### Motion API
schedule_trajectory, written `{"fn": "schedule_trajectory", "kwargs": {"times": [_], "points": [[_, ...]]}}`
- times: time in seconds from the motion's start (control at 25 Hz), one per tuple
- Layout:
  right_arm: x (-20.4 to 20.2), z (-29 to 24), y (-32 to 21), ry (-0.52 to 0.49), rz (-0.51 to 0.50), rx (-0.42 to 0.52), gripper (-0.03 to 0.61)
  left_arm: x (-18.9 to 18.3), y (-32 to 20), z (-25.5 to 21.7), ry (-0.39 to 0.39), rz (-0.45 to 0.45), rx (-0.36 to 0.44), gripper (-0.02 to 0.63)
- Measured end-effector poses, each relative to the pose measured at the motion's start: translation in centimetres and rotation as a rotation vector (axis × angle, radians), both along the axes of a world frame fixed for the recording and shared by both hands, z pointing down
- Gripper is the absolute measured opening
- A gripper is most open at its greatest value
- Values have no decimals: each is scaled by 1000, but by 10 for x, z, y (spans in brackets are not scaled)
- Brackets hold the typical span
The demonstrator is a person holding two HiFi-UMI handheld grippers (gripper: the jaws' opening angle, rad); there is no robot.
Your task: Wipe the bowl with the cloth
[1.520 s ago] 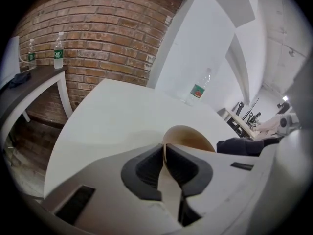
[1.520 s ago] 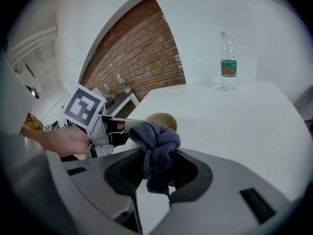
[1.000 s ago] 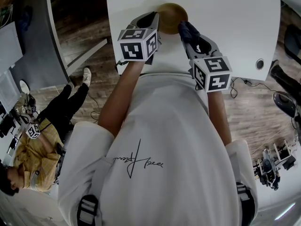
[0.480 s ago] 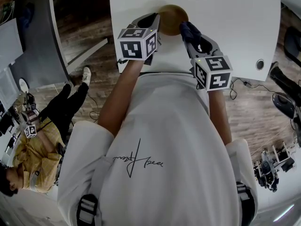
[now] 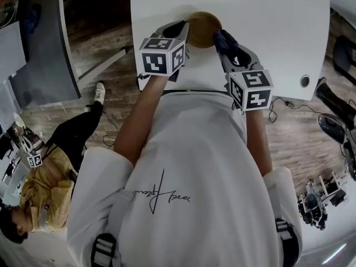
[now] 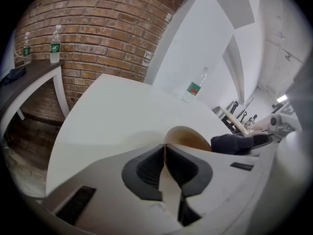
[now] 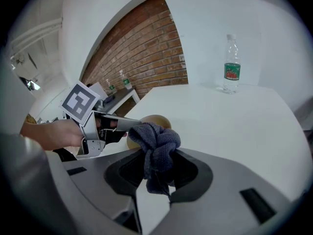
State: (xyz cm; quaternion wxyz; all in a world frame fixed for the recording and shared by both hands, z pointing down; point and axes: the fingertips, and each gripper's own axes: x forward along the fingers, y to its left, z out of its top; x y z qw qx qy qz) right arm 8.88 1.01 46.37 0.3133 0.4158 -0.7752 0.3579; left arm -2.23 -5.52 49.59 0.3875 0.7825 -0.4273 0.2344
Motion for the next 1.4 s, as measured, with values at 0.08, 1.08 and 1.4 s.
{"fn": "schedule_trajectory", "kwargs": {"times": [0.08,1.08,1.4], "points": [[1,0,0,1,0,1,110,0,1,0,4,0,-1,11],[7,3,-13,32,-26,6,110,1,1,2,9,11,1,14],[11,4,-15,34,-48,16,110,4,1,2,-1,13,-3,15]]}}
